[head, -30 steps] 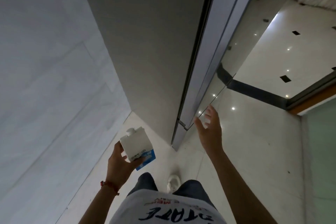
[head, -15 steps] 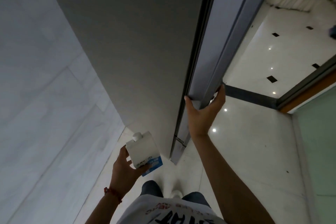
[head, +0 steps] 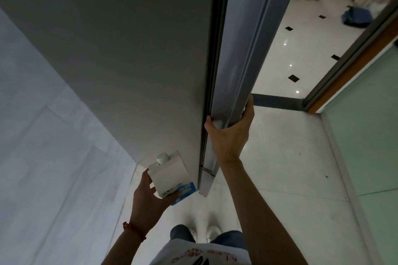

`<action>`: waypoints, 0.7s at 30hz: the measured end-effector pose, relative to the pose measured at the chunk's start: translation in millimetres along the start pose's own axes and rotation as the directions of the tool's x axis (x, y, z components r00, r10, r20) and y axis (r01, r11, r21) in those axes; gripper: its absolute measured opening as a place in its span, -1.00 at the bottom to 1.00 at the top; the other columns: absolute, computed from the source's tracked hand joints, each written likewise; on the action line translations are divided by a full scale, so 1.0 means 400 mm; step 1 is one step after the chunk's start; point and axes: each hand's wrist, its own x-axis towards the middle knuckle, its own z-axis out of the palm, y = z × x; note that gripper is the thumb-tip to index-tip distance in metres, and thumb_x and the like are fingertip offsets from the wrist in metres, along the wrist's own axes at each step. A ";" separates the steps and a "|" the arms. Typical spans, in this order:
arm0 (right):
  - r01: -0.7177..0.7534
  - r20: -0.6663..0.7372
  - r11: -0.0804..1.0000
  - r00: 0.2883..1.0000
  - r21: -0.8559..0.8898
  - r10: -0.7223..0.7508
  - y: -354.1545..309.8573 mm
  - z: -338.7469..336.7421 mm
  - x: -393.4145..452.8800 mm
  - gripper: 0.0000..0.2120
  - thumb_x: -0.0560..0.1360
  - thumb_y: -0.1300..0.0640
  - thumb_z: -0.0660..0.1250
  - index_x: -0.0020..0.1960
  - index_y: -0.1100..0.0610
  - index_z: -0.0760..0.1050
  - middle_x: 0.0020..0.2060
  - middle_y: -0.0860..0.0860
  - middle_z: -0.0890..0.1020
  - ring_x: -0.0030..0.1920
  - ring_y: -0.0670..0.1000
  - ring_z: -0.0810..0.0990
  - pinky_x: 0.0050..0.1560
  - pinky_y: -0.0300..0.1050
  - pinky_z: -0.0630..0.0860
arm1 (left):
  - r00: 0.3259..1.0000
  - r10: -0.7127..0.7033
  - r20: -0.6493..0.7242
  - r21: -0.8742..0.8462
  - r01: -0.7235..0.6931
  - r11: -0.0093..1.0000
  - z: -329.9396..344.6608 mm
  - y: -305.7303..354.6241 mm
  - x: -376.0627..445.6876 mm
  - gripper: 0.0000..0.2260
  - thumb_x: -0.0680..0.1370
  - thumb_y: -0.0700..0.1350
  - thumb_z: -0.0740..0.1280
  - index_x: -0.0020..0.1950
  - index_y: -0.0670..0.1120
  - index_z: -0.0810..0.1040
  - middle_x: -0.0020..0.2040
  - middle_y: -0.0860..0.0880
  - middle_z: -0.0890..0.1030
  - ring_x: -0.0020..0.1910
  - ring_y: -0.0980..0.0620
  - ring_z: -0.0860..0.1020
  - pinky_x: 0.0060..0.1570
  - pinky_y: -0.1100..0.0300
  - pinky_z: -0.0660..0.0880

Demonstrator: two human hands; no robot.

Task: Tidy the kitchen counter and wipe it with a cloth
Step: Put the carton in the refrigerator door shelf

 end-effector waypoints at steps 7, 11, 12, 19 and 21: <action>-0.129 0.042 0.990 0.991 0.064 0.127 0.014 -0.059 0.007 -0.06 0.21 0.18 0.55 0.38 -0.13 0.05 0.30 -0.10 0.34 0.28 -0.12 0.32 0.17 -0.44 0.34 | 0.996 0.083 0.043 -0.040 -0.081 0.996 0.002 0.023 0.017 -0.35 0.28 -0.31 0.50 0.29 -0.13 0.30 0.16 -0.13 0.53 0.05 -0.02 0.45 0.08 -0.09 0.51; -0.194 0.062 0.981 0.979 -0.021 0.195 0.063 -0.220 0.042 -0.06 0.24 0.15 0.56 0.43 0.04 0.05 0.30 0.01 0.41 0.25 -0.03 0.42 0.18 -0.29 0.41 | 0.981 0.162 0.102 -0.072 -0.155 0.985 0.018 0.029 0.032 -0.38 0.28 -0.32 0.49 0.15 0.08 0.25 0.00 0.14 0.47 0.05 0.03 0.44 0.05 -0.02 0.52; -0.195 0.041 0.980 0.980 -0.033 0.196 0.077 -0.260 0.046 -0.07 0.25 0.13 0.55 0.43 0.09 0.06 0.32 0.05 0.42 0.27 0.02 0.44 0.23 -0.21 0.42 | 0.974 0.182 0.135 -0.073 -0.174 0.982 0.026 0.033 0.036 -0.37 0.28 -0.32 0.50 0.14 0.08 0.24 0.03 0.09 0.48 0.04 0.03 0.44 0.02 0.03 0.54; -0.130 -0.294 0.983 0.952 -0.132 0.086 0.164 -0.465 0.091 -0.28 0.42 0.13 0.35 0.47 0.15 0.07 0.43 0.13 0.28 0.42 0.07 0.29 0.41 0.09 0.30 | 0.873 0.363 0.327 -0.099 -0.350 0.931 0.133 0.110 0.060 -0.29 0.19 -0.30 0.56 -0.07 0.39 0.30 -0.11 0.23 0.43 -0.14 0.27 0.45 -0.20 0.49 0.50; -0.111 -0.289 0.978 0.956 -0.178 0.056 0.172 -0.489 0.118 -0.34 0.44 0.09 0.30 0.46 0.18 0.12 0.45 0.16 0.23 0.44 0.02 0.23 0.43 -0.21 0.25 | 0.840 0.405 0.362 -0.083 -0.404 0.911 0.157 0.140 0.069 -0.26 0.17 -0.26 0.58 -0.10 0.49 0.29 -0.13 0.25 0.44 -0.16 0.28 0.47 -0.22 0.45 0.53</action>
